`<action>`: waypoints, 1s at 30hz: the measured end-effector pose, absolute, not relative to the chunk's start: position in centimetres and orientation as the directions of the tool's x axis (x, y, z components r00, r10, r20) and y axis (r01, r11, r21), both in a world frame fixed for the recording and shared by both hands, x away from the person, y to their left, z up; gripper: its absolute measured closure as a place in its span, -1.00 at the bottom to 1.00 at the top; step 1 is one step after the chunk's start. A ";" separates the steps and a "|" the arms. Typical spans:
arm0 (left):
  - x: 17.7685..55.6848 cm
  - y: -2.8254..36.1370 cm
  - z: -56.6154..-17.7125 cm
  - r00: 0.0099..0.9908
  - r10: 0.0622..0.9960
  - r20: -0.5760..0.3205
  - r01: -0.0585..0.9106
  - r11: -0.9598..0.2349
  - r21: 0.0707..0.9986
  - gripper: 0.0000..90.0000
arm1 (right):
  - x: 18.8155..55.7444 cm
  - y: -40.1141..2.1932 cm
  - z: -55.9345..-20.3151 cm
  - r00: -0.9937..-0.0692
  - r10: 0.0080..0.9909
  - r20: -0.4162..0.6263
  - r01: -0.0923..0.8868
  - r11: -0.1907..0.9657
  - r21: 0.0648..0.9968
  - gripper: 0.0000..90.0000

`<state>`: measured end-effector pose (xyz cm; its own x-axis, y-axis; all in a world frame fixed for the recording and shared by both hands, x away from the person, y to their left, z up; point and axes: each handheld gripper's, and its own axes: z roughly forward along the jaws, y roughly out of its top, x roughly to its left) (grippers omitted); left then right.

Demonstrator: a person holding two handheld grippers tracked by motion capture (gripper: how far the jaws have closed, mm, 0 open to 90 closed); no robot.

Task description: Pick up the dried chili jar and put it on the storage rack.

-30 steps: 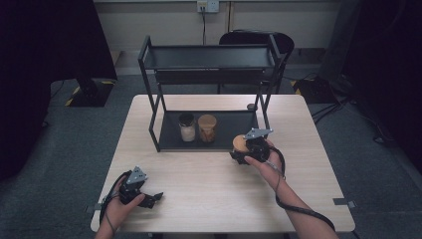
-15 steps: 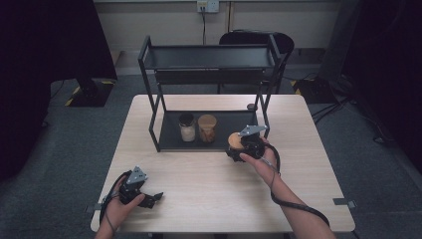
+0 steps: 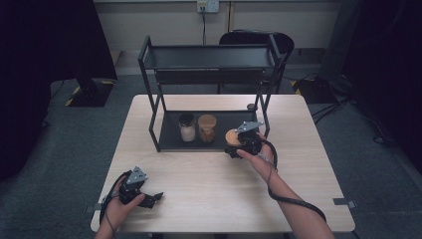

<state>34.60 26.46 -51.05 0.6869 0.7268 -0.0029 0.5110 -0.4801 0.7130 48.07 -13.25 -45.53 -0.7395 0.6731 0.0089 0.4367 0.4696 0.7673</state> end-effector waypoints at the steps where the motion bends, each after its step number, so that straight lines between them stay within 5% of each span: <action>1: 34.6 26.5 -51.1 0.687 0.727 -0.003 0.511 -0.480 0.713 -1.00 | 48.1 -13.2 -45.5 -0.741 0.672 0.009 0.436 0.471 0.767 -0.43; 30: 34.6 26.5 -51.0 0.688 0.726 -0.001 0.510 -0.482 0.713 -1.00 | 49.5 -12.3 -44.9 -0.739 0.674 0.004 0.438 0.476 0.762 -0.43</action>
<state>34.61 26.47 -51.04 0.6878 0.7259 -0.0010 0.5097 -0.4819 0.7127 49.51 -12.31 -44.88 -0.7391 0.6735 0.0036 0.4378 0.4764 0.7625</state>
